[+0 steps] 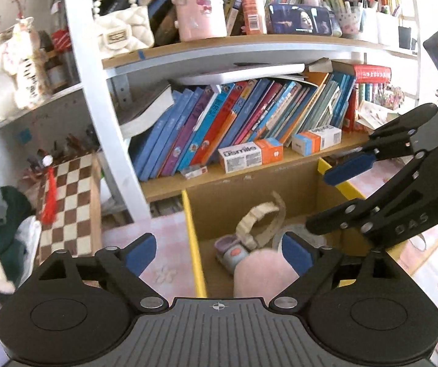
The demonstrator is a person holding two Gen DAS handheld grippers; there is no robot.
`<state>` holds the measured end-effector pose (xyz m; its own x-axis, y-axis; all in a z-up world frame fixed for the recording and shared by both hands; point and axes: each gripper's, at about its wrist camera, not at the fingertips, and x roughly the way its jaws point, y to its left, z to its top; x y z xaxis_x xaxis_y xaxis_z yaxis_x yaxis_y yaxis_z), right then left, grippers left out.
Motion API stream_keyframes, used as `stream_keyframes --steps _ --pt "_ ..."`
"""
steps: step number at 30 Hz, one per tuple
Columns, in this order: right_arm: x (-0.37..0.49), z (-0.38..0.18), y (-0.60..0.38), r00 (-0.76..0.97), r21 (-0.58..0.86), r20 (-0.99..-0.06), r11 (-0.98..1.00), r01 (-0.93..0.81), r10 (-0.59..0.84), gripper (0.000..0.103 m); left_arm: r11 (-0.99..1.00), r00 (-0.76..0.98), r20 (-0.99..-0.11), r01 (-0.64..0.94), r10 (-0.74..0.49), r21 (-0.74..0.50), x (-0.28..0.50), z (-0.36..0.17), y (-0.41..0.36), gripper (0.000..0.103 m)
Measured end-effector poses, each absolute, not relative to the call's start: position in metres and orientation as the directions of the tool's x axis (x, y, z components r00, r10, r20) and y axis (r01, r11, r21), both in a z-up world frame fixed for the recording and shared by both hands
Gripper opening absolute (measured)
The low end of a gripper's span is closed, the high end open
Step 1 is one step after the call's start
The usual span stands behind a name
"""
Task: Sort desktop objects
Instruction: 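Open the left tool to drop the toy car while the right tool releases the watch into the box, then raise both open tools out of the yellow box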
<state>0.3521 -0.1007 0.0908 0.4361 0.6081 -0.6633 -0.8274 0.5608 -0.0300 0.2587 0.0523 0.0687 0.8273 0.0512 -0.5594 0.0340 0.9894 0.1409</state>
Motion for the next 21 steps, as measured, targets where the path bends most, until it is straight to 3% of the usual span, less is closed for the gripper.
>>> stream_keyframes --steps 21 --pt "0.245 0.077 -0.112 0.428 0.022 -0.702 0.618 -0.786 0.569 0.063 0.994 0.805 -0.591 0.023 0.046 0.109 0.152 0.055 0.070 0.092"
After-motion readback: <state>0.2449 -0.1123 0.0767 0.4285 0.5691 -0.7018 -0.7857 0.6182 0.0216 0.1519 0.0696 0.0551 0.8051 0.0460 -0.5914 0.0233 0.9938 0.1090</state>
